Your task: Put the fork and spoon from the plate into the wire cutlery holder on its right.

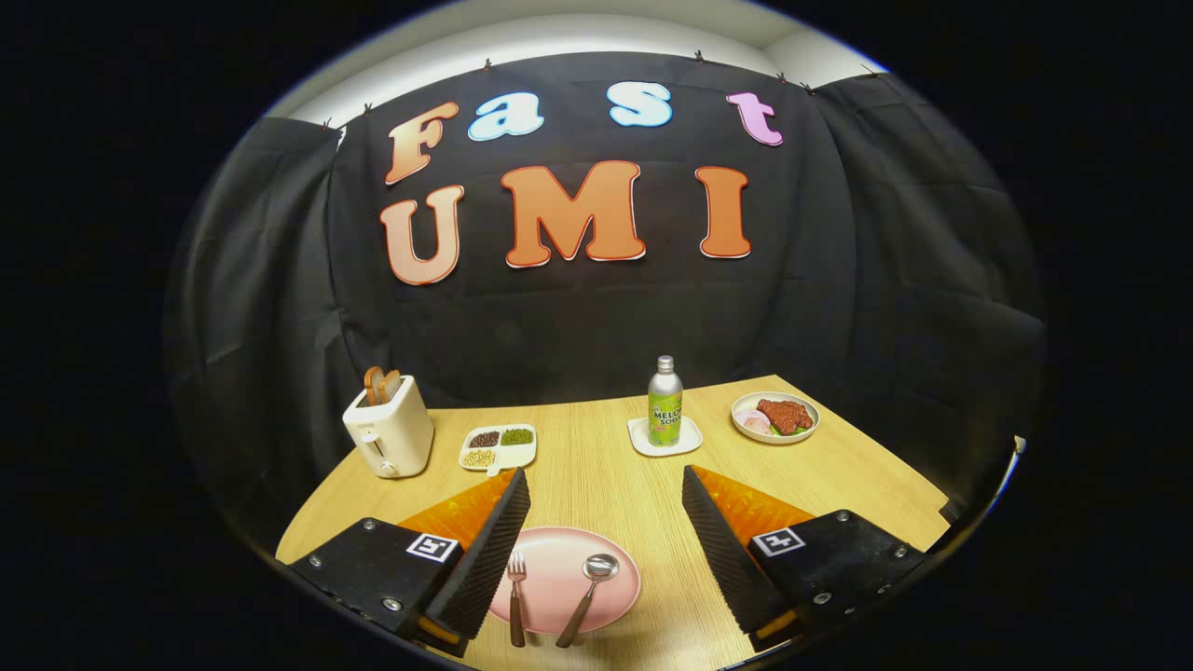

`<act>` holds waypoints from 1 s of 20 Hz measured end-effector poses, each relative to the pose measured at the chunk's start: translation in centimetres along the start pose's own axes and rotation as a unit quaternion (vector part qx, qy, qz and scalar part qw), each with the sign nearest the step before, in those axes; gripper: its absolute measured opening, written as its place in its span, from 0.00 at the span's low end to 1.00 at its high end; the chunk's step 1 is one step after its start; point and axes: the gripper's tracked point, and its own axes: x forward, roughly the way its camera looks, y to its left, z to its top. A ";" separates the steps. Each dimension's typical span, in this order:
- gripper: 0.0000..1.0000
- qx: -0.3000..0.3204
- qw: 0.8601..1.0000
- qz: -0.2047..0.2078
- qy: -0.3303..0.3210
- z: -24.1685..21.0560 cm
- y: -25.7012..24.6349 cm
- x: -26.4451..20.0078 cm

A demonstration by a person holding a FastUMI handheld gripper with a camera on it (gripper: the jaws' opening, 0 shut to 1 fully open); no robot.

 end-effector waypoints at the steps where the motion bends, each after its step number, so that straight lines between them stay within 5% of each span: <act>1: 0.99 -0.005 1.000 -0.001 0.008 -1.0 0.2 0.4; 13: 0.98 -0.058 0.989 -0.006 0.138 -15.8 2.5 3.2; 20: 0.70 -0.084 0.979 -0.006 0.184 -20.7 3.2 3.4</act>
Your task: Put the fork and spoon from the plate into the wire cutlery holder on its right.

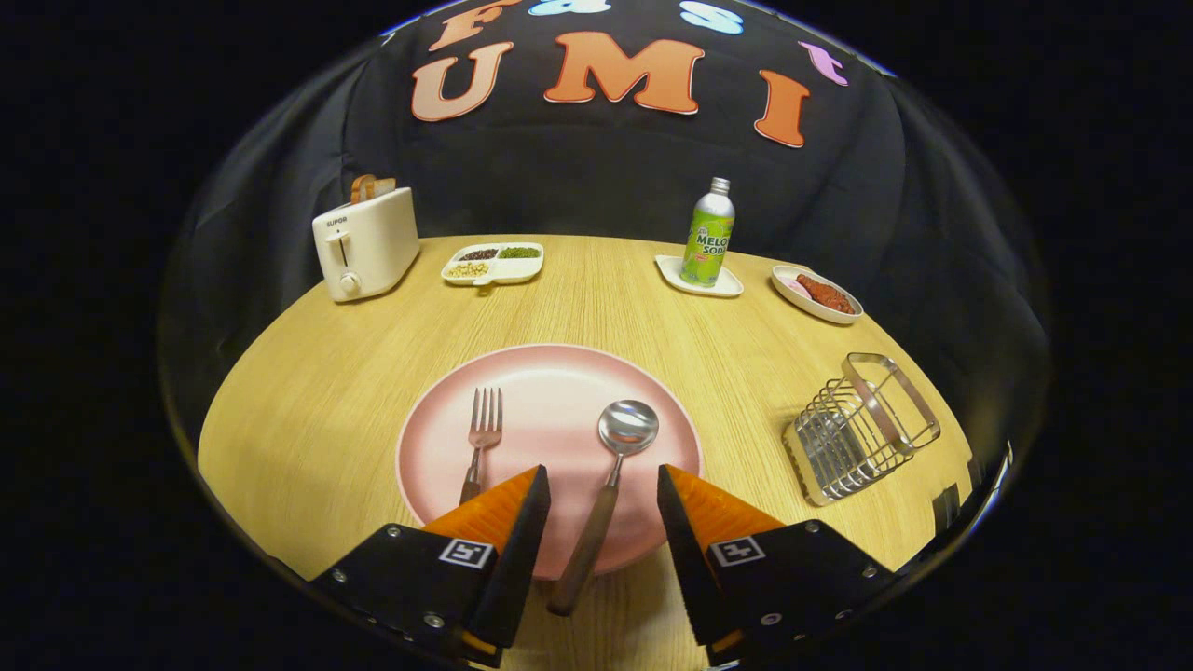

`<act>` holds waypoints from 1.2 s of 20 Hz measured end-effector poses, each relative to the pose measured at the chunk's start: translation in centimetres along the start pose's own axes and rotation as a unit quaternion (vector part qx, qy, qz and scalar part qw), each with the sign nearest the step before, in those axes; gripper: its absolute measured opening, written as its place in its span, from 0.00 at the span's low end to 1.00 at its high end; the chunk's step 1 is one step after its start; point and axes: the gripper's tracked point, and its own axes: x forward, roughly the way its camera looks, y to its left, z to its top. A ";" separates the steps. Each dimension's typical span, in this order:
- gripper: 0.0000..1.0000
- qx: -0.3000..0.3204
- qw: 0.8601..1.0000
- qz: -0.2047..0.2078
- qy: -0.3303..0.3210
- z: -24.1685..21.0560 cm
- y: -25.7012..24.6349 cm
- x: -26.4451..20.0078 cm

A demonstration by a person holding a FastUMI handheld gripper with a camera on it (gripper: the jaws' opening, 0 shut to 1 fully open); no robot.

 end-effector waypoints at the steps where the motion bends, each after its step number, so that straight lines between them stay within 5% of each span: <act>1: 0.62 -0.003 1.000 -0.002 0.004 -0.3 0.0 0.1; 7: 0.37 0.007 1.000 -0.008 0.028 -1.5 -0.4 1.0; 12: 0.26 0.008 0.999 -0.008 0.037 -1.6 -0.5 1.2; 15: 0.08 0.036 0.998 -0.001 0.041 -1.2 -0.7 0.8; 24: 0.05 0.025 0.998 0.034 0.039 4.2 -4.7 -3.4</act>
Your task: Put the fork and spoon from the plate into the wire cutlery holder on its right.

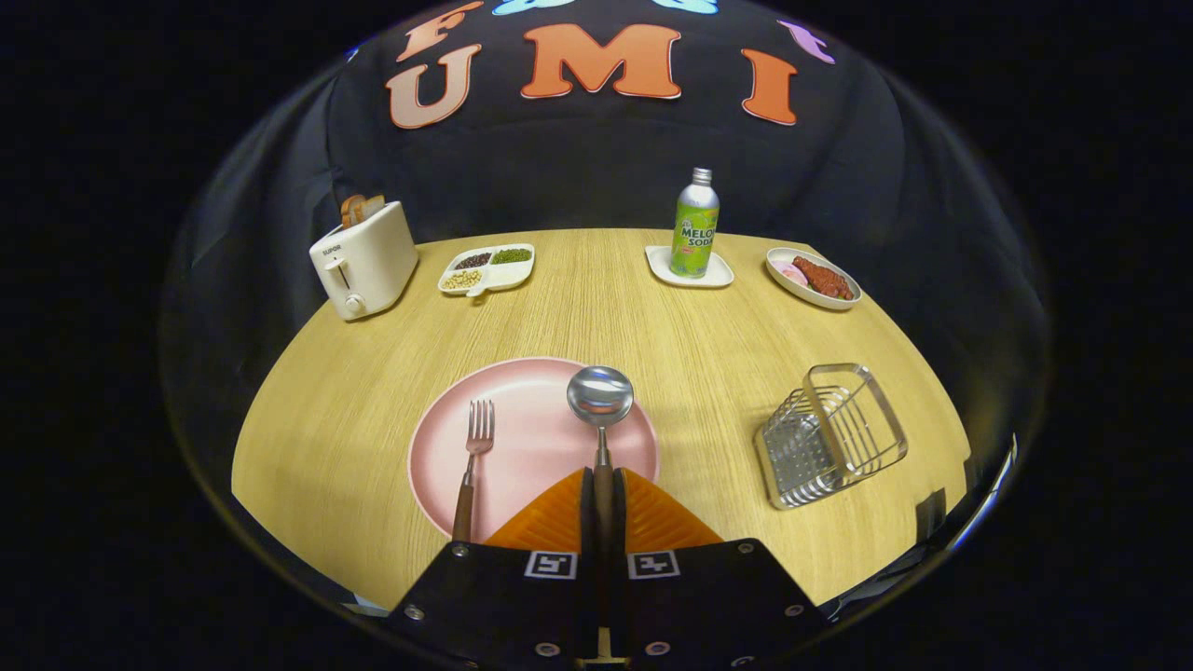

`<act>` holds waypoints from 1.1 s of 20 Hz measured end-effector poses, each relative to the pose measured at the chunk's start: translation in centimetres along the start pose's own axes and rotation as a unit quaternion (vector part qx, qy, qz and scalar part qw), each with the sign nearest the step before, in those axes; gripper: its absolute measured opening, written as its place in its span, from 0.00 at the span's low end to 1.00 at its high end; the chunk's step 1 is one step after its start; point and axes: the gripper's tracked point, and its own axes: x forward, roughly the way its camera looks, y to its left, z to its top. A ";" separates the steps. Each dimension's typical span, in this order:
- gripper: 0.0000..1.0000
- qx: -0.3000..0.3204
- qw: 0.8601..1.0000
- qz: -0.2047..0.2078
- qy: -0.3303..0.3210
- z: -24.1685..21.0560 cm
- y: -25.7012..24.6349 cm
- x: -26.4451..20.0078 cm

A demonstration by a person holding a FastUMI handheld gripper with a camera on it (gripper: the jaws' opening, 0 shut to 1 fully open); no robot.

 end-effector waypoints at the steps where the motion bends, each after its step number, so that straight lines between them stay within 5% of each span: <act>1: 0.06 0.000 1.000 0.001 0.003 0.5 -0.8 -0.6; 13: 0.05 -0.005 0.998 -0.017 0.063 4.5 -11.2 -4.7; 22: 0.05 -0.044 0.982 -0.039 0.180 1.4 -16.1 -4.4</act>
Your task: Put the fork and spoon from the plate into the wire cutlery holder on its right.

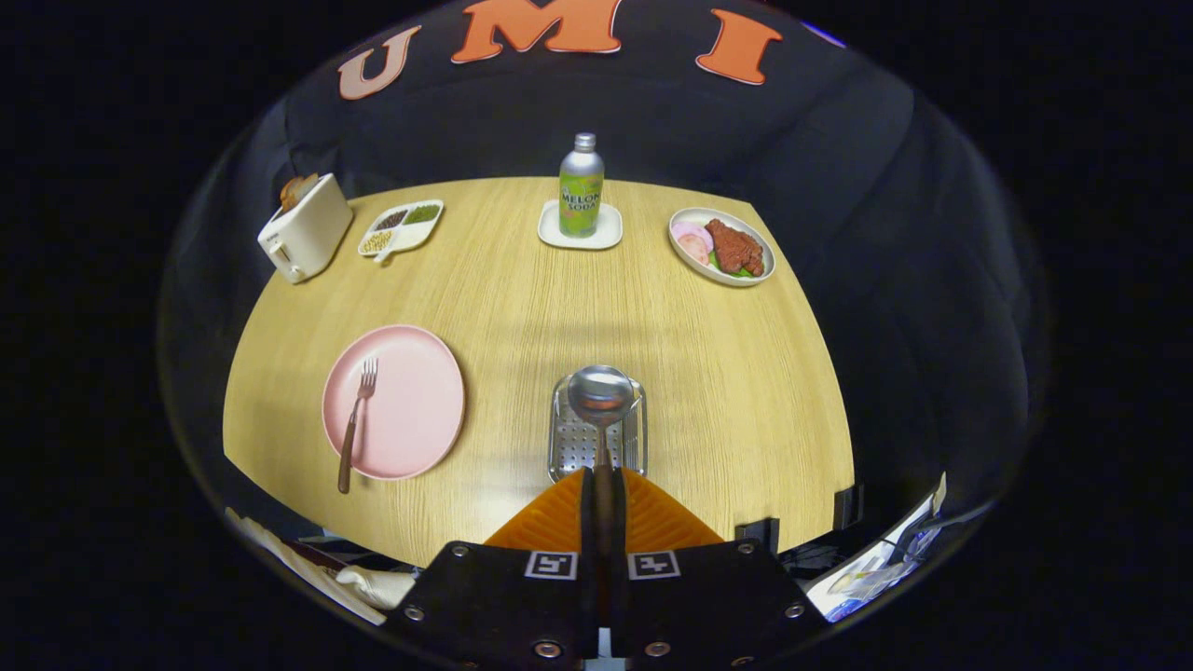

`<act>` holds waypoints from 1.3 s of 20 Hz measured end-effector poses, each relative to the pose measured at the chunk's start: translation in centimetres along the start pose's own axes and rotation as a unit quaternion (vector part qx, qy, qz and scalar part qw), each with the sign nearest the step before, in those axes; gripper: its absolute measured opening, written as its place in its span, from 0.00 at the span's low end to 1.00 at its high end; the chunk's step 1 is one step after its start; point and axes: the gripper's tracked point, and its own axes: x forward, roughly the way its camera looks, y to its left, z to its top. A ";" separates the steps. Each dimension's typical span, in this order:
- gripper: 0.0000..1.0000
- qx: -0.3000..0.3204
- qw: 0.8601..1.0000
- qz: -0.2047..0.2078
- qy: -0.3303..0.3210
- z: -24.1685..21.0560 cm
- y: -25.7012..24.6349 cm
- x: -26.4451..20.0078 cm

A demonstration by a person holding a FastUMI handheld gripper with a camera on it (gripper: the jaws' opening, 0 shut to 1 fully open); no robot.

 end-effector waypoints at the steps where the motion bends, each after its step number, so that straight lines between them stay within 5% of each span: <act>1: 0.06 -0.004 1.000 0.004 0.012 -0.2 0.0 0.2; 26: 0.09 -0.030 0.984 0.031 0.171 -0.7 1.3 5.8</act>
